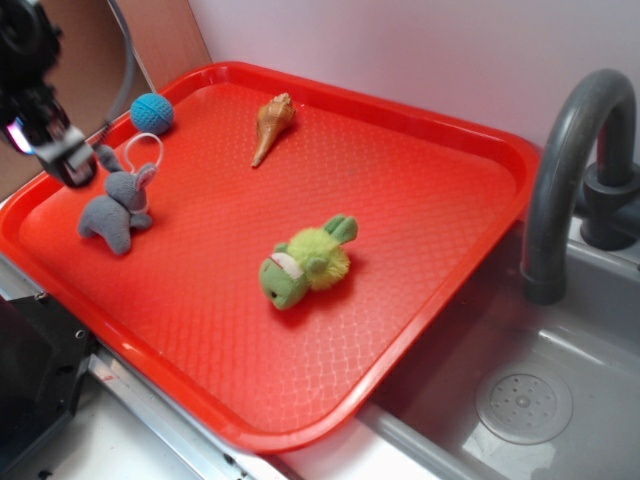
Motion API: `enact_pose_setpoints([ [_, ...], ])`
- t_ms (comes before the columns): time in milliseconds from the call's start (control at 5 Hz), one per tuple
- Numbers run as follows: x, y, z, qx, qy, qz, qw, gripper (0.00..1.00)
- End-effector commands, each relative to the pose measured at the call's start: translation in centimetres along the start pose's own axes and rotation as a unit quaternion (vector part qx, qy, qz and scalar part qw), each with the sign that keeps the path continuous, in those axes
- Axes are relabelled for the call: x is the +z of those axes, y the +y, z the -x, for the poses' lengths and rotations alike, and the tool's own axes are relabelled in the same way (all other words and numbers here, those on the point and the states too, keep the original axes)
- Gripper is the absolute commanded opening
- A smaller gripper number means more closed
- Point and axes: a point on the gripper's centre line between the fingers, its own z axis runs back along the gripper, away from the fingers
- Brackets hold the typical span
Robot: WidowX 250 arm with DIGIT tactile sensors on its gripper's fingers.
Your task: Grab the gray animal.
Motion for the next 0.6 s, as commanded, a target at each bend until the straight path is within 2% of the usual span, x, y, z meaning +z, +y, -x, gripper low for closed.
enact_pose_setpoints([
  [0, -3.2, -0.4, -2.1, 0.021, 0.016, -0.042, 0.999, 1.00],
  [400, -6.8, 1.2, -3.7, 0.032, 0.044, -0.055, 0.997, 1.00],
])
